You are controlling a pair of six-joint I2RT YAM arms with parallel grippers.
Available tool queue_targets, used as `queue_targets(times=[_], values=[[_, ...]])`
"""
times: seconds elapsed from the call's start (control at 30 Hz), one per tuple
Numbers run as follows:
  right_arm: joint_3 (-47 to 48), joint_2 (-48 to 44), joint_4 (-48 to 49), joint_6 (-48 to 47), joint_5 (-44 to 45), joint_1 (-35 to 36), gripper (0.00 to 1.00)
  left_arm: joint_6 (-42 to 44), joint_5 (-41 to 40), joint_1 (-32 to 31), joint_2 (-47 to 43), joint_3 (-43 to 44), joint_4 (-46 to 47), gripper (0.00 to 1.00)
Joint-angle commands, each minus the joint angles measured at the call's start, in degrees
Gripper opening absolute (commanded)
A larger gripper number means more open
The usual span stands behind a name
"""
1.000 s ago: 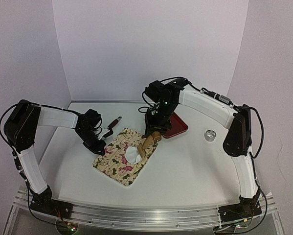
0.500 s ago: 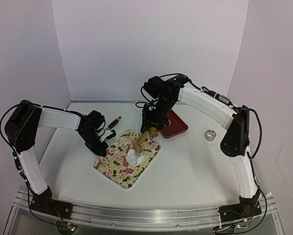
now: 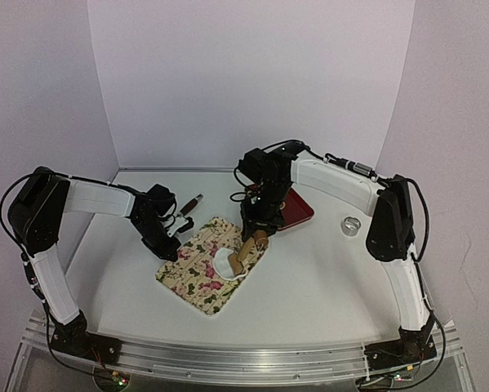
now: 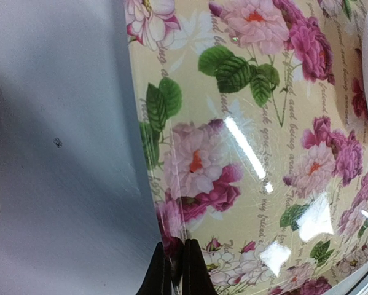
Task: Roll out the dumpling wrappers from the dough
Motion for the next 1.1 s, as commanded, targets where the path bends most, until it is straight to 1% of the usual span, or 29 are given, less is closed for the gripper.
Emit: queue_targets(times=[0.0,0.13,0.4,0.63,0.77,1.07], values=[[0.2,-2.3,-0.2,-0.1,-0.4,0.3,0.0,1.2,-3.3,-0.2,-1.4,1.8,-2.2,0.0],[0.6,-2.4,-2.2,-0.1,-0.3,0.3,0.0,1.1,-3.9,-0.2,-1.6,1.6,-2.2,0.0],[-1.8,-2.1,-6.7,-0.1,-0.9,0.9,0.0,0.4,-4.4,-0.2,-0.8,1.4,-2.1,0.0],[-3.6,0.0,-7.3,-0.2,-1.7,1.4,0.0,-1.2,-6.3,-0.1,1.1,2.2,-2.8,0.0],[-4.6,1.6,-6.3,-0.9,-1.7,1.9,0.0,-2.1,-5.5,-0.1,1.5,2.3,-2.3,0.0],[-12.9,2.1,2.7,-1.8,-2.7,3.5,0.0,-3.7,-3.4,-0.1,2.9,3.4,-1.7,0.0]])
